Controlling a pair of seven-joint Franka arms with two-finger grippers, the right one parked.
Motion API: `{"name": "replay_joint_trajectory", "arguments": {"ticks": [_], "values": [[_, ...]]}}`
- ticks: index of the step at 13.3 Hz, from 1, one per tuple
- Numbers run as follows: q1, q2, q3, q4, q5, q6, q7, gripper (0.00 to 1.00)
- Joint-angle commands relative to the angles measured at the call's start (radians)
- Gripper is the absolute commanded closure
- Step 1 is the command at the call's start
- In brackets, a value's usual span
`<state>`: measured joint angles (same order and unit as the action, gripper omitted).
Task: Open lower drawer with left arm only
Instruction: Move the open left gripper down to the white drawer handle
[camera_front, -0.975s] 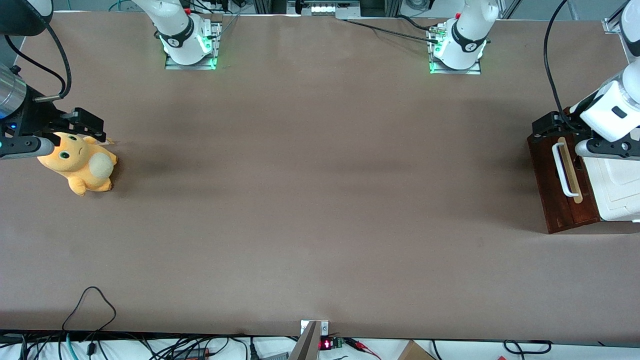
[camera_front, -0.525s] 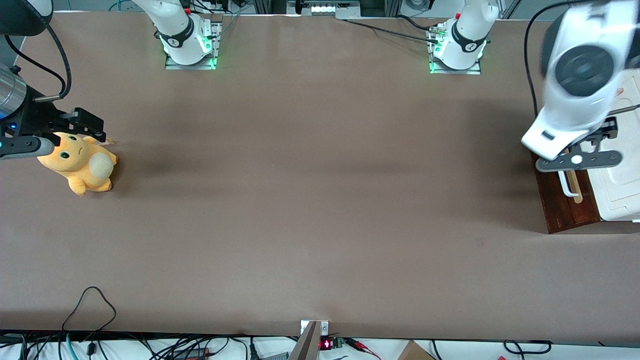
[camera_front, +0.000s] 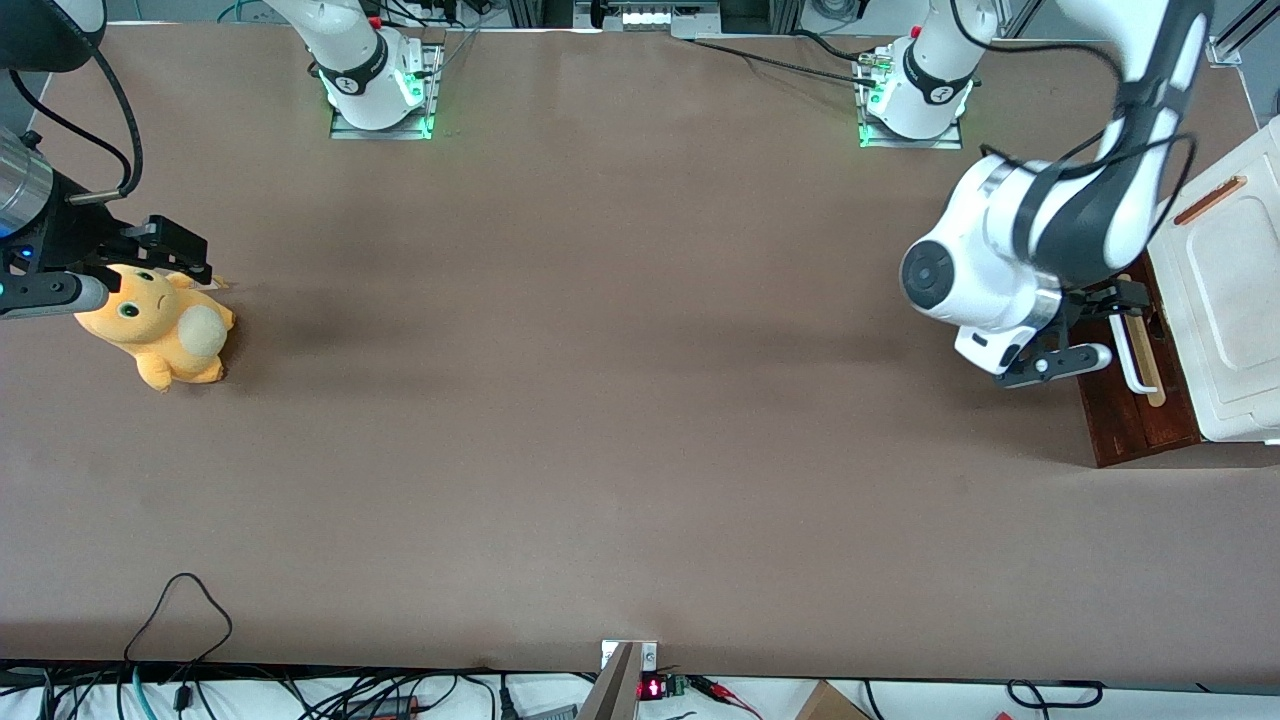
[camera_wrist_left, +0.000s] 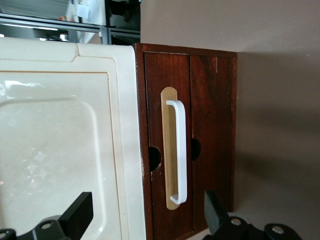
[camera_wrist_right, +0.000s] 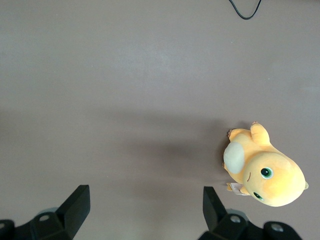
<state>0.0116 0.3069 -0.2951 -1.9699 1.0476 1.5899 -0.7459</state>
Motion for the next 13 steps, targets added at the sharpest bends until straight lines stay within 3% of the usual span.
{"name": "replay_joint_trajectory", "arguments": {"ticks": [1, 5, 9, 13], "values": [[-0.002, 0.064, -0.004, -0.059, 0.148, -0.034, -0.096, 0.05], [-0.002, 0.205, -0.004, -0.061, 0.276, -0.126, -0.229, 0.07], [0.001, 0.224, 0.059, -0.105, 0.365, -0.114, -0.254, 0.11], [0.004, 0.215, 0.063, -0.154, 0.379, -0.111, -0.257, 0.12]]}}
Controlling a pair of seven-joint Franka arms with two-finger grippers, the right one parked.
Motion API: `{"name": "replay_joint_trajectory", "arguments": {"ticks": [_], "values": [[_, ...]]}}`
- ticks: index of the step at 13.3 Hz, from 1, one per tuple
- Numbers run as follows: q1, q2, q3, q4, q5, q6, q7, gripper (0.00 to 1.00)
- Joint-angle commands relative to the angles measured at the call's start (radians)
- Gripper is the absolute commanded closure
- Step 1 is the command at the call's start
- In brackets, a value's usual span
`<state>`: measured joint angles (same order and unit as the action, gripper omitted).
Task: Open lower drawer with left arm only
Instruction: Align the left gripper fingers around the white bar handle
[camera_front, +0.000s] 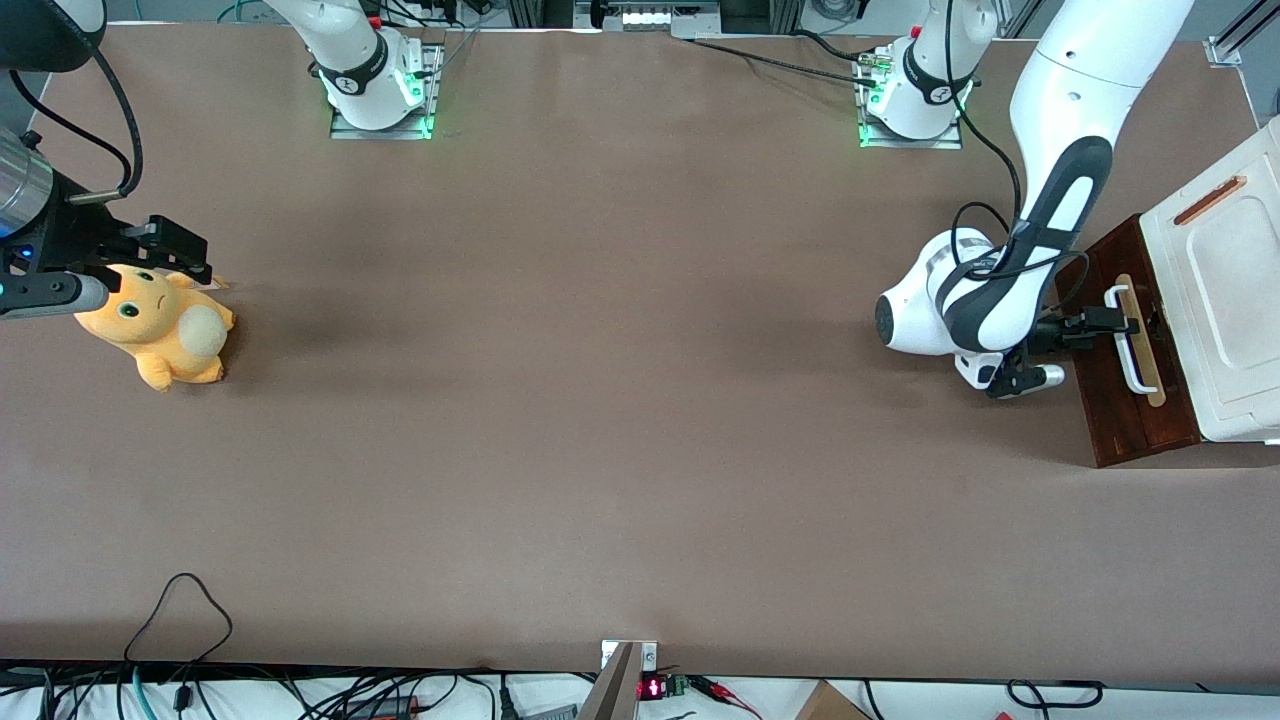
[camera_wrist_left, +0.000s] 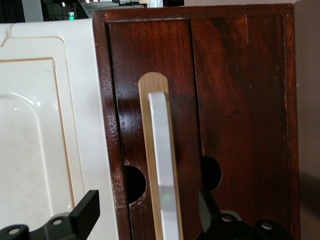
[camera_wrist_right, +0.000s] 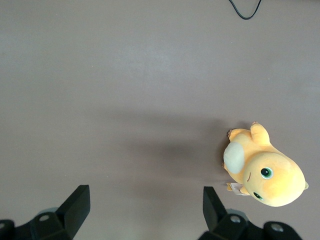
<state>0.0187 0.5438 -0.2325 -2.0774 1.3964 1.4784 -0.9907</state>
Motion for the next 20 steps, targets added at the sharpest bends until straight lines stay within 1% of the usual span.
{"name": "replay_joint_trajectory", "arguments": {"ticks": [1, 2, 4, 7, 11, 12, 13, 16, 20], "values": [[0.000, -0.031, 0.005, -0.071, 0.051, 0.006, -0.013, 0.13], [0.001, -0.036, 0.012, -0.084, 0.068, 0.020, -0.006, 0.14], [0.000, -0.021, 0.022, -0.079, 0.072, 0.025, -0.006, 0.14], [0.006, 0.017, 0.025, -0.069, 0.114, 0.013, -0.014, 0.13], [0.012, 0.025, 0.033, -0.053, 0.118, -0.001, -0.028, 0.15], [0.012, 0.025, 0.035, -0.052, 0.118, -0.001, -0.029, 0.23], [0.012, 0.027, 0.035, -0.052, 0.118, -0.001, -0.029, 0.27], [0.012, 0.027, 0.035, -0.052, 0.118, -0.003, -0.031, 0.43], [0.012, 0.034, 0.035, -0.052, 0.119, -0.023, -0.075, 0.43]]}}
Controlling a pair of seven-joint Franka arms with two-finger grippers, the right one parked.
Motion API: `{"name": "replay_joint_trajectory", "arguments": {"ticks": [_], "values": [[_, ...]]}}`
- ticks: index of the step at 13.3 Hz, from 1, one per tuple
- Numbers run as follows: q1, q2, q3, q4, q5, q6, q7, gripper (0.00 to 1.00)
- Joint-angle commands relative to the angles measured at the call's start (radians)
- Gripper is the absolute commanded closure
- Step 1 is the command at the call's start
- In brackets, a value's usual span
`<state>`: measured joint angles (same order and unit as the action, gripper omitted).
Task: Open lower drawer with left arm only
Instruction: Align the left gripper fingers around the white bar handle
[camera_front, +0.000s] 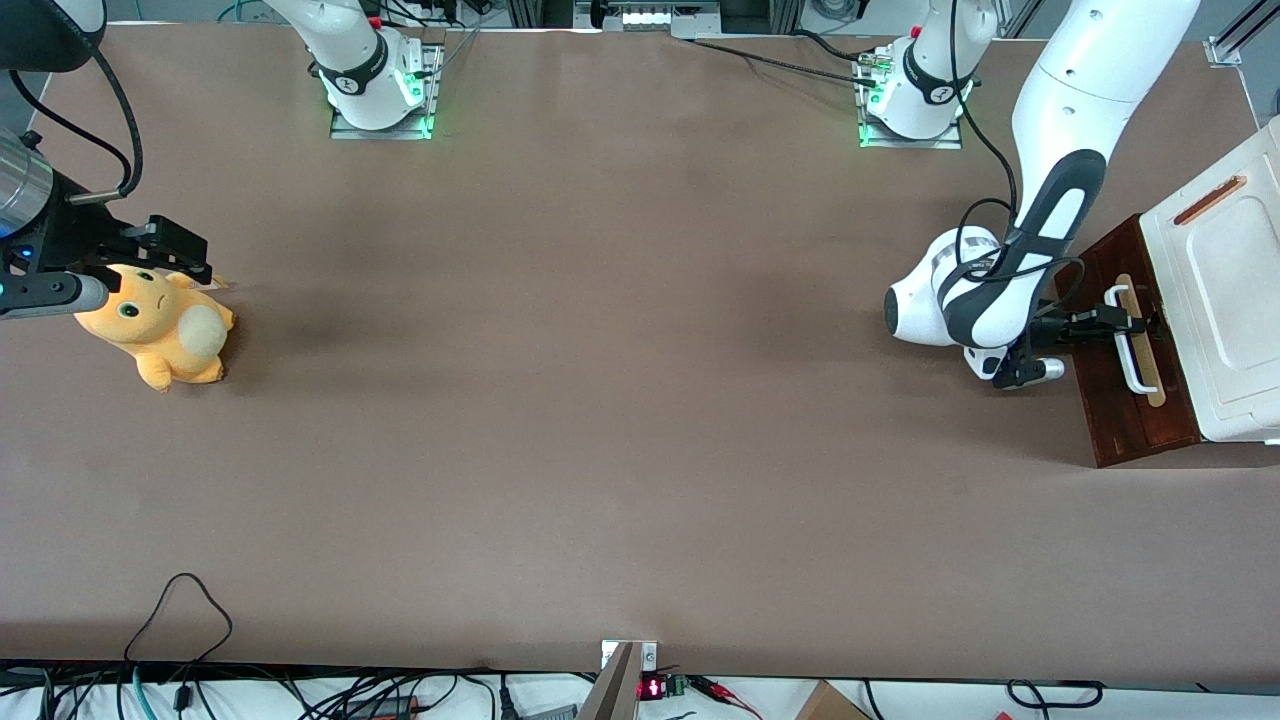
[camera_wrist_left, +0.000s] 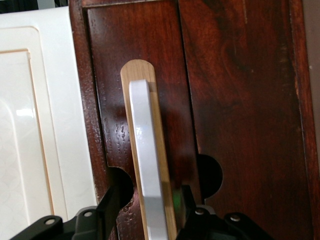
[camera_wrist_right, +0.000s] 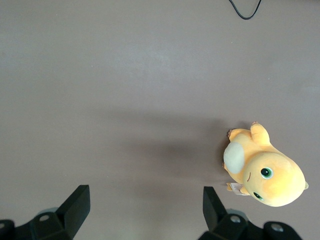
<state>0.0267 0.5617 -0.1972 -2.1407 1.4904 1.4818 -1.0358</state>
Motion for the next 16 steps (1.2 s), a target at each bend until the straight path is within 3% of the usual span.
{"name": "replay_joint_trajectory", "arguments": {"ticks": [1, 16], "values": [[0.002, 0.017, -0.001, 0.012, 0.025, -0.028, -0.036, 0.43], [0.004, 0.043, 0.022, 0.016, 0.070, -0.041, -0.058, 0.54]]}}
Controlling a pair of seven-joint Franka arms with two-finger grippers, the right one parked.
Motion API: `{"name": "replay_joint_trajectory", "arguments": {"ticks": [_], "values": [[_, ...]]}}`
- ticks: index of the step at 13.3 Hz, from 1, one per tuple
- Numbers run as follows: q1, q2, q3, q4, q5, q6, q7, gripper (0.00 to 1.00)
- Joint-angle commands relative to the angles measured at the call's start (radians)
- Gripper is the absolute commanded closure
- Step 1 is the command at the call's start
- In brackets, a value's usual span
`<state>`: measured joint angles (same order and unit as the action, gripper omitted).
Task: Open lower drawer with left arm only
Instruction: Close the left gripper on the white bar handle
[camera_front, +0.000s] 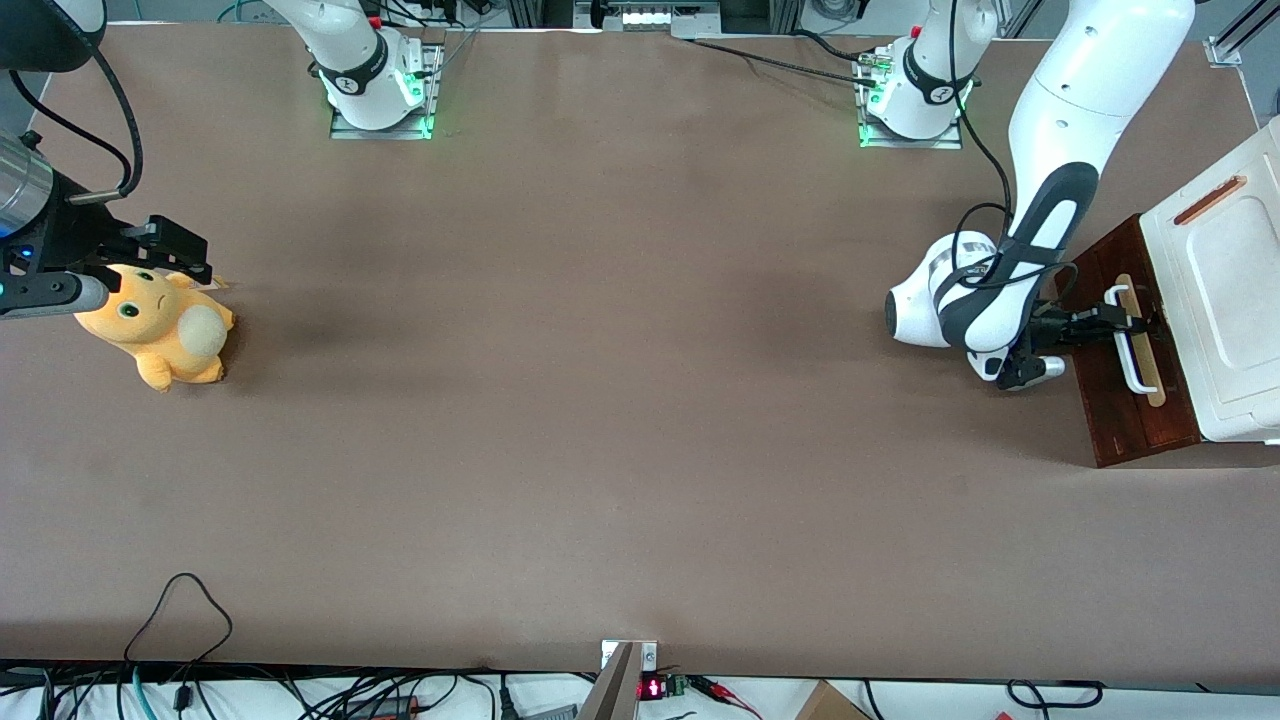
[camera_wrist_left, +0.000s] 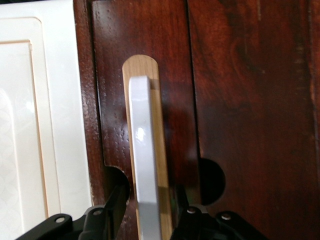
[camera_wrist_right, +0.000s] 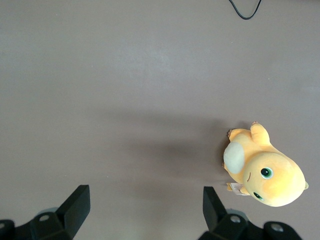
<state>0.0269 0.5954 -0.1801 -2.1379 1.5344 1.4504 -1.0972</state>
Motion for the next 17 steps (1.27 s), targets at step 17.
{"name": "replay_joint_trajectory", "arguments": {"ticks": [17], "values": [[-0.004, 0.011, 0.005, 0.015, 0.026, -0.004, 0.007, 0.67]]}}
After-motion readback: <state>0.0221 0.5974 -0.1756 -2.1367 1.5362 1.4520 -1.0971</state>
